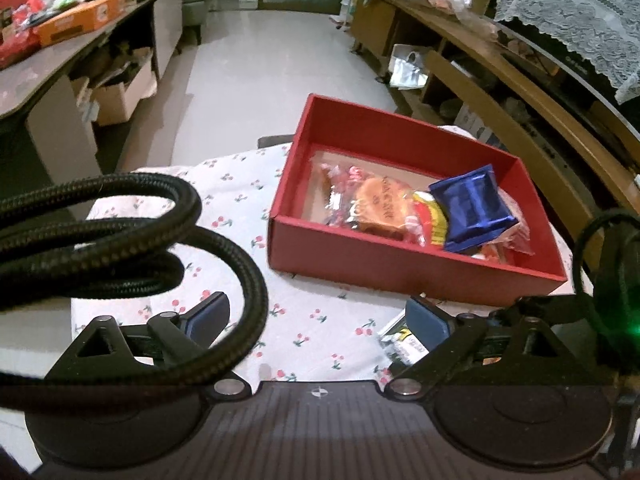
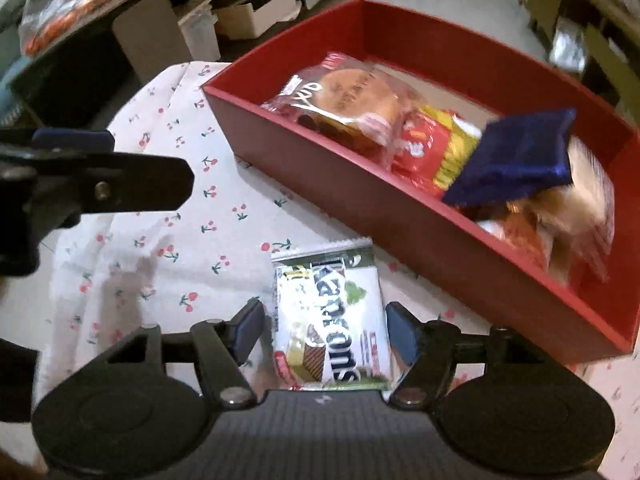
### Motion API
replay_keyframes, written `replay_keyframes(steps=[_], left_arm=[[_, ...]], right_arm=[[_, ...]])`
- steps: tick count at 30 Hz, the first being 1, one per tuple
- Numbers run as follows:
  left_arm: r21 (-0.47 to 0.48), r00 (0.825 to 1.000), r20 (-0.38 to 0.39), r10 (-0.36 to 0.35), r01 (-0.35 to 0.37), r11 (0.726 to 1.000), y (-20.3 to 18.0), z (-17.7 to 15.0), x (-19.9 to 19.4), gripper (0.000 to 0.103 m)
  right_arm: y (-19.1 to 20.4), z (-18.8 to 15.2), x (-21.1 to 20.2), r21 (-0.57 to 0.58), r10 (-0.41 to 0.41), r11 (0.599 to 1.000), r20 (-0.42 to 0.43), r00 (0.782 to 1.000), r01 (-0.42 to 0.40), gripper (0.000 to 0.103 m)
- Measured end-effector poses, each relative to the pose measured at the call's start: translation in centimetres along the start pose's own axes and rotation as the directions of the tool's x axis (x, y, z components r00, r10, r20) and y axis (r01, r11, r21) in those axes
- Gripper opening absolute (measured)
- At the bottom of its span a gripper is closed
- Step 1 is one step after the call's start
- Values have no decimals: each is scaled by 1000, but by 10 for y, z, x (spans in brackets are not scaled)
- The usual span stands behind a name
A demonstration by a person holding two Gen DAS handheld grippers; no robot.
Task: Organize snacks
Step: 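Grasp the blue sausage bag with left tool while right grasps Kaprons wafer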
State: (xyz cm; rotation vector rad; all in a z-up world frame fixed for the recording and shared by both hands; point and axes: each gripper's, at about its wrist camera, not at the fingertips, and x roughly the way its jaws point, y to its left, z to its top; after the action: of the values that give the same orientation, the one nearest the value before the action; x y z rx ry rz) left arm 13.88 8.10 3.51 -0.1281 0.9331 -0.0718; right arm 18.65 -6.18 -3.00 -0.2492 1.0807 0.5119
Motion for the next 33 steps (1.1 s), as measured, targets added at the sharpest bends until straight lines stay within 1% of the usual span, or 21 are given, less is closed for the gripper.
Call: replay_keyframes(steps=[3,7,11,13,15,19,21,23,25,27,28,29,30,31,33], left_arm=[[-10,1000,-17,-14,13,1000,3,-4,-2,97],[-11,997,-49,-53,52,999,-2,-21,-9,98],[59,988,-122,-91,99,993,-27,-47,-7,98],[94,982,-156,-110,125,988,-43,-61,-7,98],[112,977,-178,-115,136,984,-54,-72,-8,98],[105,970,-224,-93,119,987,-67,-93,-3,98],[108,968,-243,-62,90,990,-75,-101,4,98],[106,972,-236,-14,40,994,-83,-106,11,99],[115,978,-204,38,-15,993,-88,-106,16,100],[129,979,-194,58,-33,991,-88,-106,18,99],[153,979,-194,69,-40,987,-89,-109,16,96],[179,977,-196,80,-45,983,-90,-112,14,92],[213,976,-198,93,-50,976,-90,-116,10,91],[217,975,-205,90,-45,975,-89,-120,7,89],[207,972,-219,87,-41,978,-81,-121,0,80]], right_arm=[[-5,-5,-5,30,-23,999,5,1000,22,65],[-23,-18,-28,72,-47,996,28,999,45,65],[-44,-29,-63,127,-59,991,71,996,50,64],[-48,-36,-80,138,-75,989,92,993,62,64],[-50,-44,-97,136,-79,989,111,991,64,64],[-53,-59,-117,138,-73,989,145,987,53,64],[-57,-64,-124,148,-64,988,156,986,41,64],[-61,-68,-127,154,-57,988,163,985,32,64],[-63,-70,-127,155,-48,988,160,986,23,64],[-65,-71,-130,156,-42,988,169,985,16,64],[-65,-71,-131,156,-41,988,175,984,14,64],[-66,-72,-134,156,-40,988,182,982,12,64],[-66,-72,-136,157,-37,988,189,981,7,64],[-67,-72,-138,157,-34,988,195,980,3,64],[-65,-73,-142,150,-30,989,207,978,-1,64]])
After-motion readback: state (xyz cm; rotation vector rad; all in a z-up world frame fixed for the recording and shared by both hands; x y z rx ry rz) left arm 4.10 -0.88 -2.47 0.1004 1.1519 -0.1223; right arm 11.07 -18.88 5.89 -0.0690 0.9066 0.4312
